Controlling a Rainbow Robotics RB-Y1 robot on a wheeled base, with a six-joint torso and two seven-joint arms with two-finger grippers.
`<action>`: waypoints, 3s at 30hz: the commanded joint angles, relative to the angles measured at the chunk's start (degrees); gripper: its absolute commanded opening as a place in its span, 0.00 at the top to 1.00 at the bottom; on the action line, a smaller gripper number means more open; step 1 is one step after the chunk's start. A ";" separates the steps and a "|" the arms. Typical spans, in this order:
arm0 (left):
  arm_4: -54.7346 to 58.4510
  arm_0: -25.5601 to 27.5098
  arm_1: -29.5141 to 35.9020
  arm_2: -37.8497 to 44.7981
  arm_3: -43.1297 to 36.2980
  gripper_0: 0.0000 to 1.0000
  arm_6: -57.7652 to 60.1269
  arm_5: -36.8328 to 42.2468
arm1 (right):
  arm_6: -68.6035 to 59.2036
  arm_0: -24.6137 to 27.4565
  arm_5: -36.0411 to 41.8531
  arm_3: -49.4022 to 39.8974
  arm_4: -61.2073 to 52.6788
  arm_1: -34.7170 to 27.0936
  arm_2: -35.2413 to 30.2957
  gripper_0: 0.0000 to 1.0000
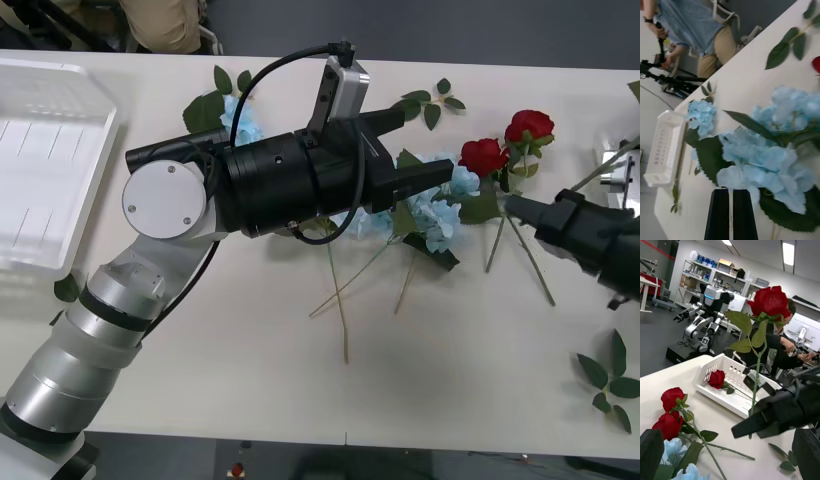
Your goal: Put the red flowers into the right box and the blue flowers into the left box
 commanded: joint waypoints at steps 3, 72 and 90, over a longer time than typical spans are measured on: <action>0.50 -1.57 0.38 0.17 -1.08 0.00 -3.15 -0.56 | -18.20 -1.76 3.45 -2.14 10.85 -6.75 -4.79 1.00; -44.67 -6.93 14.27 16.52 30.03 0.00 15.57 3.22 | -12.40 -19.87 23.31 38.90 46.09 -27.23 4.26 1.00; -53.02 -10.27 8.91 14.24 37.85 0.00 15.40 1.98 | -11.08 -19.87 21.20 38.82 46.88 -27.14 4.17 0.07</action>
